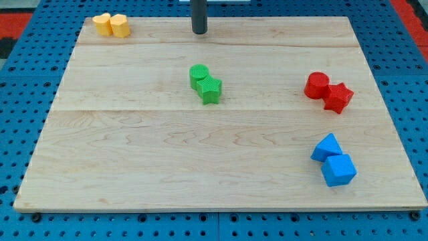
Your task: Move the green circle away from the green star
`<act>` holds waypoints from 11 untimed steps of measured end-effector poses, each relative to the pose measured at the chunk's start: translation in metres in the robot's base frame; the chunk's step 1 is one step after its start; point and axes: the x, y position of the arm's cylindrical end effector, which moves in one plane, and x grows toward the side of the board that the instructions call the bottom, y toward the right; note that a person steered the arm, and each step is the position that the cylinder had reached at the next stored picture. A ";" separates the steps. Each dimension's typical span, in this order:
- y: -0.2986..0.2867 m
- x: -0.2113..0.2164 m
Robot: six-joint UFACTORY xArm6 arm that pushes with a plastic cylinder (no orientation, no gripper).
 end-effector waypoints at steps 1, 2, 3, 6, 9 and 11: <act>0.022 0.021; 0.083 0.087; 0.070 0.137; -0.022 0.141; -0.088 0.118; 0.014 0.113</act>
